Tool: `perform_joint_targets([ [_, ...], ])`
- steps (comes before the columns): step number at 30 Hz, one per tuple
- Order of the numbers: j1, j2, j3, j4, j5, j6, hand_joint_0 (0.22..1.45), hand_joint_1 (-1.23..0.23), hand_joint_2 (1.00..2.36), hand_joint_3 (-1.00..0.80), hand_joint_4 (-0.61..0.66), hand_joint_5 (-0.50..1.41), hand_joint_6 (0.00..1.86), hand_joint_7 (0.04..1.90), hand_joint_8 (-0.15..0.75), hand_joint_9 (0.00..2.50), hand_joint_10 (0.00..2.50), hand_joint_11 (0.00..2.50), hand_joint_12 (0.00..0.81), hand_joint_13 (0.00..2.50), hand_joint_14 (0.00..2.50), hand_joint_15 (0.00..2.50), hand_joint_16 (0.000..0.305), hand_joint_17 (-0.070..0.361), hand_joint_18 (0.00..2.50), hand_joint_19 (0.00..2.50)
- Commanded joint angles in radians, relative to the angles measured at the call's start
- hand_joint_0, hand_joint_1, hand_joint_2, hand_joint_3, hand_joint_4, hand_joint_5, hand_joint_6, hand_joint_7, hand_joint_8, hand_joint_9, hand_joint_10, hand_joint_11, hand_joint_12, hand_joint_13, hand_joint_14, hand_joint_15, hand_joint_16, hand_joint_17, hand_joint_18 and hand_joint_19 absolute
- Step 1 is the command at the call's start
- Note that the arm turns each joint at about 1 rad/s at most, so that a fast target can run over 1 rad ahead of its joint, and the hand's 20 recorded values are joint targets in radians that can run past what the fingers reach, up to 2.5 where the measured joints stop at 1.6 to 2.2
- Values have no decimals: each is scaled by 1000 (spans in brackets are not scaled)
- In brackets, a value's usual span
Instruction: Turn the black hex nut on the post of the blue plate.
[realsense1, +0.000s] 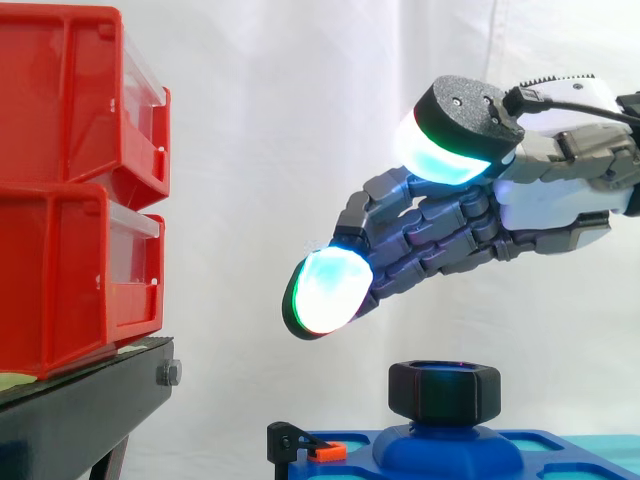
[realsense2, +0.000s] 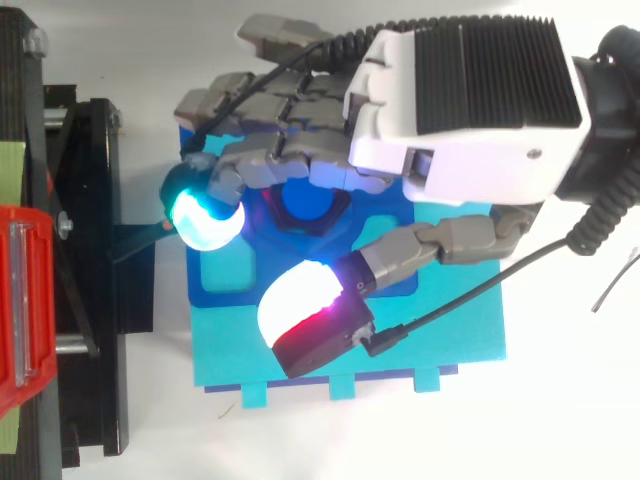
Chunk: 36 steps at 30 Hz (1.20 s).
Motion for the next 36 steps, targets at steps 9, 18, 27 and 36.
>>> perform_joint_targets([
  [9,12,1,-30,11,14,5,472,-218,1000,-500,196,-188,502,762,235,251,0,0,360,166,0,0,56,126,0,5],
  [18,12,0,-30,-14,11,5,472,-218,1000,-500,202,-188,502,761,235,253,0,0,360,168,0,0,56,126,0,16],
  [27,12,1,-30,-46,6,5,472,-218,1000,-500,204,-188,502,756,236,254,0,0,360,171,0,0,56,126,0,12],
  [36,12,1,-30,-57,-1,5,473,-219,1000,-500,201,-188,502,762,235,254,0,0,360,172,0,0,56,126,0,18],
])
